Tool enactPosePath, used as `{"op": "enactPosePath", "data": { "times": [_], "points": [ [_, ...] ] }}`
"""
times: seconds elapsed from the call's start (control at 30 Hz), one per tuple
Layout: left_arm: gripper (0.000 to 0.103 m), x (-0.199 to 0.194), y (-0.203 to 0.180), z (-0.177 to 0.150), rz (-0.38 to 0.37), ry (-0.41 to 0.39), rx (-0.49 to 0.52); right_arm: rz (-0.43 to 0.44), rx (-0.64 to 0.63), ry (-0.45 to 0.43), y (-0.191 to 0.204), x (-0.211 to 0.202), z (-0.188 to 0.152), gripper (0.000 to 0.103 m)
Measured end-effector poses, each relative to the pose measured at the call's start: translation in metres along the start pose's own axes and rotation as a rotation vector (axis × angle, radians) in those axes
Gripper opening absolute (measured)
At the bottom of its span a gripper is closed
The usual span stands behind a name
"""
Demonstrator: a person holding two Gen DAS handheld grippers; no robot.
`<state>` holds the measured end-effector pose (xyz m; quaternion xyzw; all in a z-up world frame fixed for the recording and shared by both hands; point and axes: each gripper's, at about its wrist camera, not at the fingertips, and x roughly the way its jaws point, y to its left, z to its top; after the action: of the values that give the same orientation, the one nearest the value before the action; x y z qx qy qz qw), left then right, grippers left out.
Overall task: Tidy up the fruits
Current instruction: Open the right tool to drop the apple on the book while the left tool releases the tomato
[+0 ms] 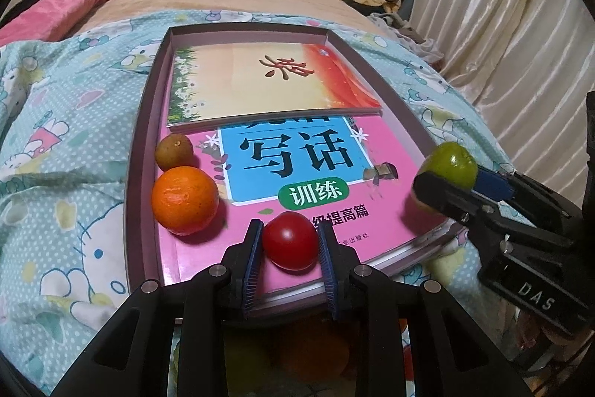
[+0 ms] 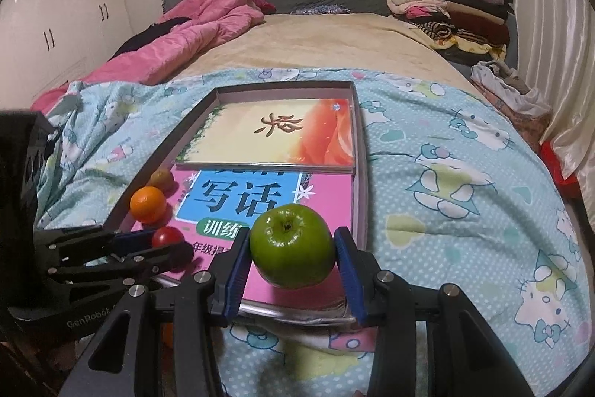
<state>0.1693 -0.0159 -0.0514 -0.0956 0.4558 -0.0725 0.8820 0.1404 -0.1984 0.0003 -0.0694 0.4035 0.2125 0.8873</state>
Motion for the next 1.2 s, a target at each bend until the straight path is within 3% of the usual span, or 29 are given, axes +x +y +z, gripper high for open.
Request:
{"op": "enactPosePath", "data": {
  "times": [0.87,1.2],
  "points": [
    [0.030,0.000,0.002,0.000,-0.001,0.013,-0.010,0.016,-0.043,0.048,0.008,0.012,-0.008,0.044],
    [0.038,-0.001,0.003,0.000,0.008,0.016,-0.010,0.028,-0.043,0.047,0.010,0.011,-0.009,0.045]
  ]
}}
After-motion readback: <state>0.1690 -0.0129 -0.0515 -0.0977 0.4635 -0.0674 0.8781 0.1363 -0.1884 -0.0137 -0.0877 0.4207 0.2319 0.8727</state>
